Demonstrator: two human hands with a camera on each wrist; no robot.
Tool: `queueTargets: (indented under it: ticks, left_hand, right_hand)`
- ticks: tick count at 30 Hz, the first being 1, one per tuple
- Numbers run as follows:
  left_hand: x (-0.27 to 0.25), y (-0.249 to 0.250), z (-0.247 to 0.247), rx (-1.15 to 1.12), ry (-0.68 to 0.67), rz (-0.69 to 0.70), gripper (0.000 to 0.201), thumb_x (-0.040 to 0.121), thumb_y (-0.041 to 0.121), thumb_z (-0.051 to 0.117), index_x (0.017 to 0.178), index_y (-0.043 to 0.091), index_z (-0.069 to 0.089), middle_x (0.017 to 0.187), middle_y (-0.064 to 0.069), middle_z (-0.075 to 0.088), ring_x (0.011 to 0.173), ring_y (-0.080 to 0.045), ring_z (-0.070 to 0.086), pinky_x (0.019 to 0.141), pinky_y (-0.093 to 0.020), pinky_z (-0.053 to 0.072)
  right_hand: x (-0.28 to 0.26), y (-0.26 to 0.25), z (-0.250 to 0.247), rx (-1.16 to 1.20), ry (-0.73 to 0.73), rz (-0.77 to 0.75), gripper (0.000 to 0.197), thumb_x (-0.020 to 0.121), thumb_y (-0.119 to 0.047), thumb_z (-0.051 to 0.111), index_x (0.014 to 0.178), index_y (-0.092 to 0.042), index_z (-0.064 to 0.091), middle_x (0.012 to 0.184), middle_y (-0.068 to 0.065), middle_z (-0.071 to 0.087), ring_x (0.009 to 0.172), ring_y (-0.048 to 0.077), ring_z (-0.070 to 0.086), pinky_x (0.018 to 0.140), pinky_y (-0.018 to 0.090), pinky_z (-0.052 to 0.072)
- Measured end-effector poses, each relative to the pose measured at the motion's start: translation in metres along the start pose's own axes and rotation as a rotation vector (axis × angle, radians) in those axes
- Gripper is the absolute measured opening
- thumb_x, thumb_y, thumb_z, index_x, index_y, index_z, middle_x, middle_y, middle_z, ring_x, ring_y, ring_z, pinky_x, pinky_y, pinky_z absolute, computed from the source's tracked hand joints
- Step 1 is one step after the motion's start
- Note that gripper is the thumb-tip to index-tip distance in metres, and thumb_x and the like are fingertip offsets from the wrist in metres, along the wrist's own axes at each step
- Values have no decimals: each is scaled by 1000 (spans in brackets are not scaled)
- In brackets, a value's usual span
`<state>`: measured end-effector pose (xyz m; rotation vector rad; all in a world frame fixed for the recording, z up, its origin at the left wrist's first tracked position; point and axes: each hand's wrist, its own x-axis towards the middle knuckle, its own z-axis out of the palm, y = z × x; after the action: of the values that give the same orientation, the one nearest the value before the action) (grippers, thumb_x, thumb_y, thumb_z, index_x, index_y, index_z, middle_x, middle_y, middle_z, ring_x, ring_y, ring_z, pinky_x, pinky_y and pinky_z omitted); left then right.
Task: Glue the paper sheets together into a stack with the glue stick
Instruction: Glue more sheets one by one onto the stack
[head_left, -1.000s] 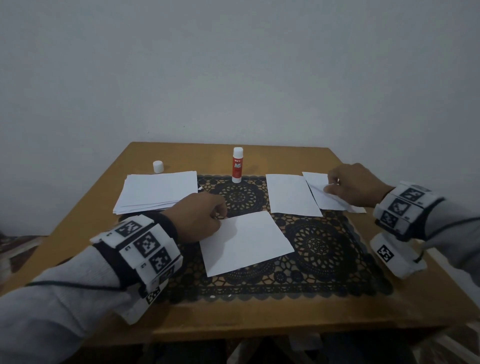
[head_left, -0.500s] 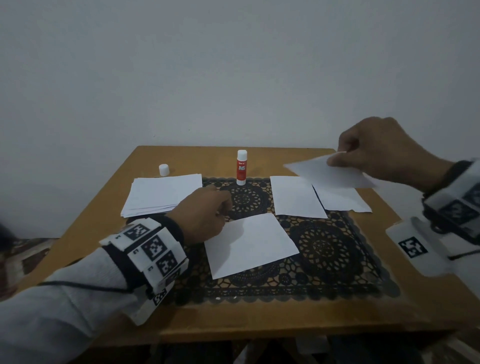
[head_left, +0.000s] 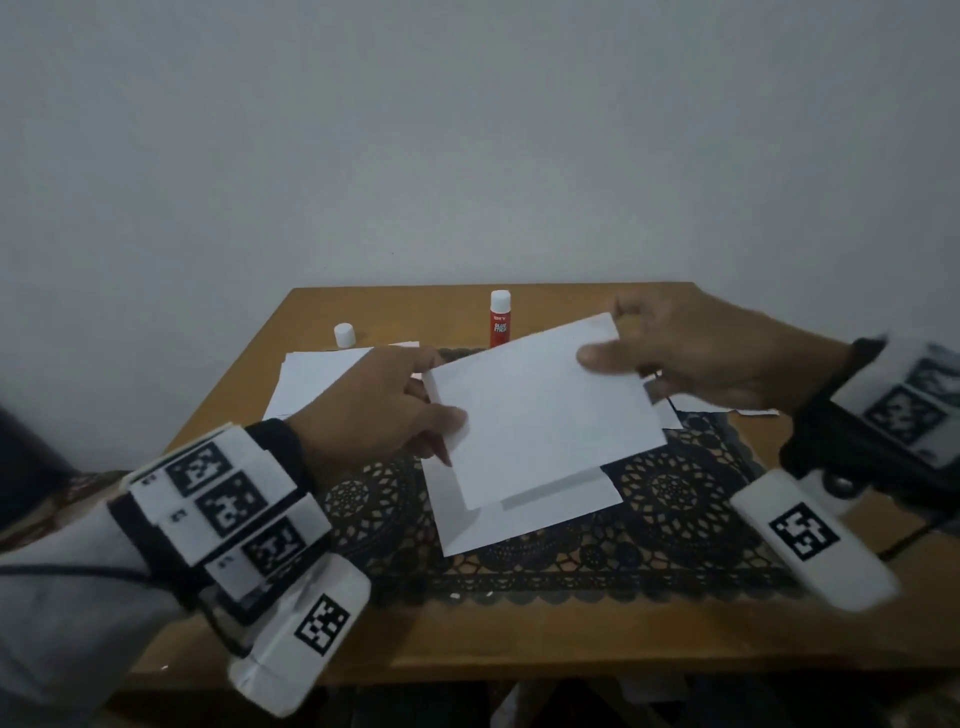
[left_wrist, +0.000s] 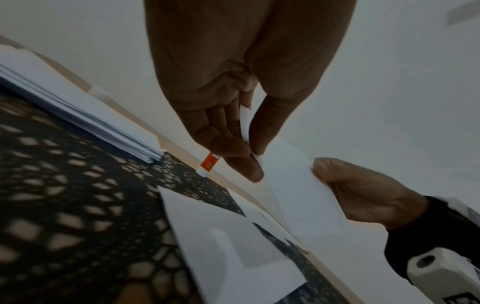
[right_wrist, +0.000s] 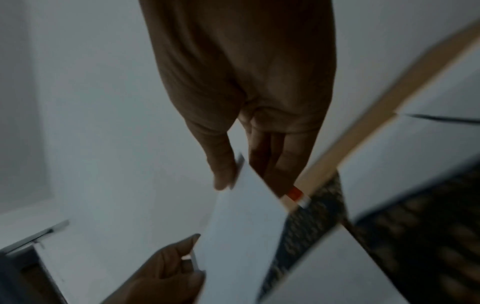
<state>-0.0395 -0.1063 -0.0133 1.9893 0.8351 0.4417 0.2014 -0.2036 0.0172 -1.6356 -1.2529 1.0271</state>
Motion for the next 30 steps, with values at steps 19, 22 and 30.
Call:
queueTargets:
  ticks: [19, 22, 30]
  left_hand:
    - [9, -23, 5, 299, -92, -364, 35, 84, 28, 70, 53, 16, 59, 59, 1, 59, 61, -13, 55, 57, -21, 44]
    - [8, -24, 6, 353, -98, -354, 34, 84, 28, 70, 54, 16, 59, 60, 2, 59, 61, -12, 55, 56, -19, 42]
    - [8, -23, 9, 422, -102, -338, 36, 82, 30, 71, 52, 16, 58, 57, 1, 56, 58, -12, 50, 56, -21, 38]
  right_hand:
    - [34, 57, 21, -456, -70, 131, 33, 90, -29, 67, 77, 1, 65, 66, 6, 66, 51, 8, 60, 49, 20, 49]
    - [36, 59, 22, -479, -60, 130, 32, 90, -29, 67, 75, 0, 64, 66, 6, 65, 51, 8, 59, 48, 19, 48]
    - [38, 63, 23, -516, -57, 106, 32, 89, -29, 68, 71, -3, 63, 65, 6, 66, 52, 10, 59, 49, 20, 50]
